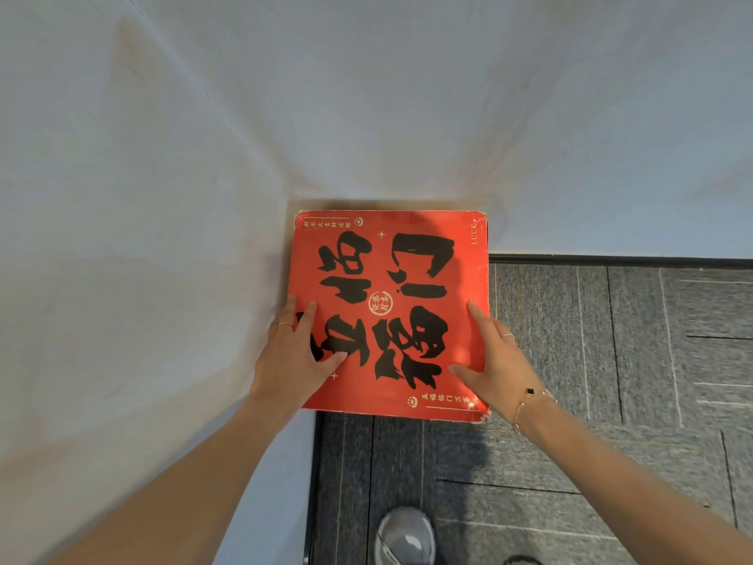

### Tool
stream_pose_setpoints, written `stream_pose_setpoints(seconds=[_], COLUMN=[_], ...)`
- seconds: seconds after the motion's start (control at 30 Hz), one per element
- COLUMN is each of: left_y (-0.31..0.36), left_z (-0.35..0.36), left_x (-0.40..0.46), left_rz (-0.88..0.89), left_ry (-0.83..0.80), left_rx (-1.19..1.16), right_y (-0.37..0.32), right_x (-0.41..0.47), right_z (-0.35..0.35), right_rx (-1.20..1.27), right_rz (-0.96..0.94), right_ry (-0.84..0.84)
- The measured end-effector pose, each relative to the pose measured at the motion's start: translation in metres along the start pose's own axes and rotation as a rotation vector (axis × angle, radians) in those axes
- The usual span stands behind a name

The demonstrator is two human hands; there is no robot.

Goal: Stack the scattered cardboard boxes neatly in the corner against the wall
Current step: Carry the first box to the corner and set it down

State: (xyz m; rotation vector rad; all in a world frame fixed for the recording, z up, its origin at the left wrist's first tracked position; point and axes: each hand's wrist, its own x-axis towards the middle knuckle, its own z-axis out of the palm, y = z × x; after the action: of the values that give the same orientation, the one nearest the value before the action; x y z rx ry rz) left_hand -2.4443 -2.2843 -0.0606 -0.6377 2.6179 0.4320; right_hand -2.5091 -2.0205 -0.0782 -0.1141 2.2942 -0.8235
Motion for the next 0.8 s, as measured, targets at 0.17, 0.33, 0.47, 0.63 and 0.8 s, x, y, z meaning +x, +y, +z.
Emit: stream_pose_setpoints(seconds=[0.17,0.33,0.47,0.63,0.8], left_y=[-0.003,-0.003,0.003,0.029,0.077], left_z=[0.0,-0.01,-0.025,-0.071,-0.136], left_x=[0.001,0.002,-0.006,-0.021,-0.038], left_rz=[0.009,0.011,0.002,-0.004,0.064], left_ry=[-0.037,-0.054,-0.06,-0.129,-0.16], left_rx=[0.057,0.053,0.002,-0.136,-0.189], right_y=[-0.005,-0.011,-0.023,-0.05,-0.077], right_x=[0.002,0.001,-0.008,-0.038,-0.078], right_z=[0.0,-0.002,-0.017,-0.061,-0.125], right_rx=[-0.033,-0.023,-0.023,-0.032,-0.055], right_rz=[0.04,0.076,0.068,0.033,0.047], right_ry=[-0.011,-0.024,-0.02,-0.005,0.033])
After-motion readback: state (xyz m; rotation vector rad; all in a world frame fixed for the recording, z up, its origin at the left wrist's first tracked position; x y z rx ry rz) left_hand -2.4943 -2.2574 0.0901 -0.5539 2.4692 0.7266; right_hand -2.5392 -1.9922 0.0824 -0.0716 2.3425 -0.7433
